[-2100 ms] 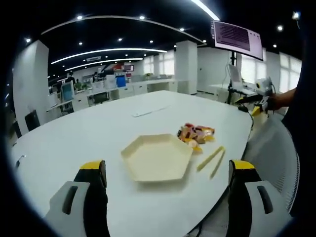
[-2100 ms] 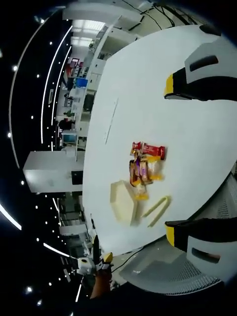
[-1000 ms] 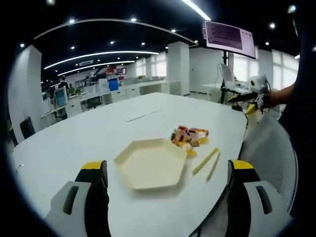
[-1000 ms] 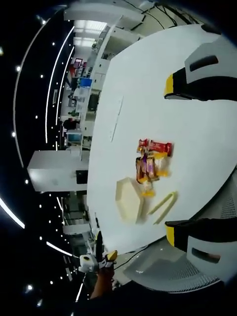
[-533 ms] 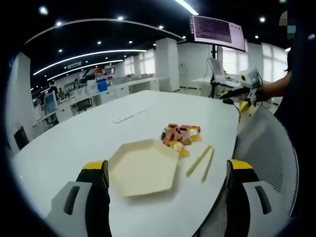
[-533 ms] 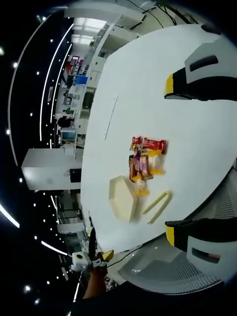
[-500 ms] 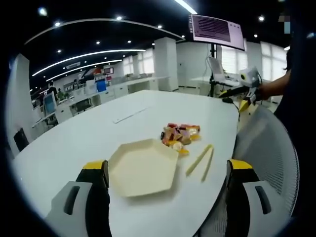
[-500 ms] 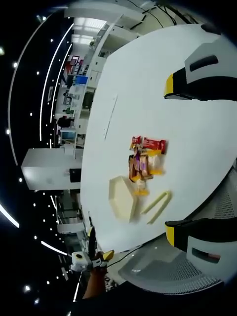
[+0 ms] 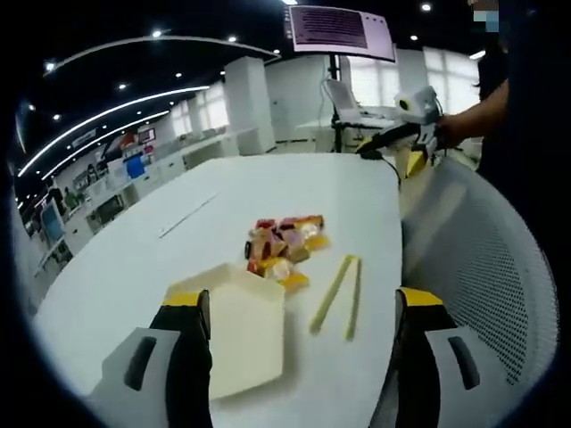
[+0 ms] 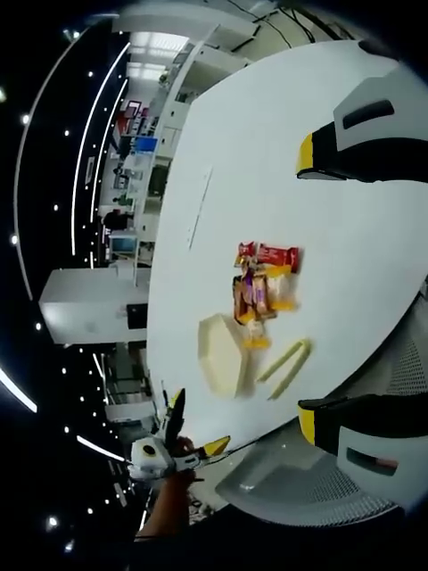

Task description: Place the target food into the container with the food tongs after gripping and lifting it, then release it inside without dropping or visibly crushing the food.

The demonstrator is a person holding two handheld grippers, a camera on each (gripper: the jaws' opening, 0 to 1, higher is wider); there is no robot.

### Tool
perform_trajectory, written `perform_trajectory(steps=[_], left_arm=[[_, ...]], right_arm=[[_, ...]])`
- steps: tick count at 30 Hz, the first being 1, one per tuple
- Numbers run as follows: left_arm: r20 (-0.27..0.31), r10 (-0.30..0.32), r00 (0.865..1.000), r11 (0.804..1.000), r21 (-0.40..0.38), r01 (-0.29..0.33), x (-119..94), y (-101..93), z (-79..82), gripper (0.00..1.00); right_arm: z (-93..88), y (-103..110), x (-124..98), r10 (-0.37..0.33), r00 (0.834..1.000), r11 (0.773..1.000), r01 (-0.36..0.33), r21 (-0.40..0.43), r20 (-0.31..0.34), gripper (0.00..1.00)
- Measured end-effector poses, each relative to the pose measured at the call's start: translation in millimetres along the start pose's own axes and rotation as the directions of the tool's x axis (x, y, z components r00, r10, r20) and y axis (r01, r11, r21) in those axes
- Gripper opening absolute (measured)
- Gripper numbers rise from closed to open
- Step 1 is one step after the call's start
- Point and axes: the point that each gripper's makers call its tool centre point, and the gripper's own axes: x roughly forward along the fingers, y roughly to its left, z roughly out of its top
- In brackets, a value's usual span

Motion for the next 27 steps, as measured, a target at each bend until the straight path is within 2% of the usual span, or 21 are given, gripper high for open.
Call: perform_trajectory(steps=[4,6,8,9,11,12,13,15,16,18,20,21,23,25,27], left_arm=[[-0.007,-0.038,0.999,0.999,0.014,0.038,20,-7.8,-1.8,0.76],[-0.025,-0.075,0.997,0.997,0.027,0.075,28,-14.5,-6.4,0.68],[-0.064,-0.087,0.994,0.992,0.081,0.092,36,-17.5,-14.0,0.66],[-0.092,-0.100,0.991,0.991,0.075,0.107,41,-19.9,-19.3,0.65],[-0.104,-0.109,0.989,0.990,0.084,0.118,48,-21.1,-22.2,0.63],[-0.162,-0.106,0.981,0.988,0.096,0.123,51,-19.5,-33.1,0.62],[-0.179,-0.121,0.976,0.986,0.094,0.140,53,-22.1,-36.0,0.61],[-0.166,-0.137,0.977,0.983,0.098,0.154,61,-24.5,-32.1,0.59],[-0.201,-0.137,0.970,0.979,0.124,0.164,63,-24.7,-36.4,0.56],[-0.218,-0.139,0.966,0.972,0.154,0.175,66,-27.3,-37.1,0.50],[-0.217,-0.164,0.962,0.970,0.141,0.197,70,-32.7,-36.6,0.48],[-0.225,-0.165,0.960,0.969,0.143,0.200,72,-33.5,-38.3,0.49],[-0.287,-0.143,0.947,0.964,0.176,0.199,75,-29.9,-50.2,0.46],[-0.288,-0.157,0.945,0.966,0.155,0.208,79,-33.7,-51.0,0.43],[-0.304,-0.140,0.942,0.966,0.167,0.198,80,-31.6,-53.4,0.41]], right_arm=[[0.9,0,-2,0.001,1.000,1.000,-0.001,0.011,0.005,1.00],[1.0,0,-4,0.001,1.000,1.000,-0.002,0.012,0.008,1.00],[1.2,1,-7,-0.001,1.000,1.000,0.001,0.014,0.008,1.00],[1.2,1,-8,-0.005,1.000,1.000,0.005,0.016,0.010,1.00],[0.8,0,-10,-0.010,1.000,1.000,0.009,0.025,0.017,1.00],[0.2,0,-10,-0.013,1.000,0.999,0.012,0.030,0.021,1.00],[-0.2,1,-10,-0.014,1.000,0.999,0.013,0.033,0.024,1.00],[-2.4,2,-10,-0.013,1.000,0.999,0.012,0.038,0.023,1.00],[-4.4,3,-9,-0.010,1.000,0.999,0.009,0.039,0.017,1.00],[-6.1,5,-9,-0.010,1.000,0.999,0.009,0.040,0.012,1.00],[-5.7,5,-10,-0.014,1.000,0.999,0.013,0.047,0.016,1.00],[-5.4,5,-10,-0.016,1.000,0.999,0.015,0.050,0.020,1.00],[-6.4,7,-10,-0.019,1.000,0.998,0.018,0.058,0.022,1.00],[-9.0,10,-11,-0.017,1.000,0.998,0.016,0.060,0.019,1.00],[-12.2,13,-11,-0.014,1.000,0.998,0.013,0.062,0.012,1.00]])
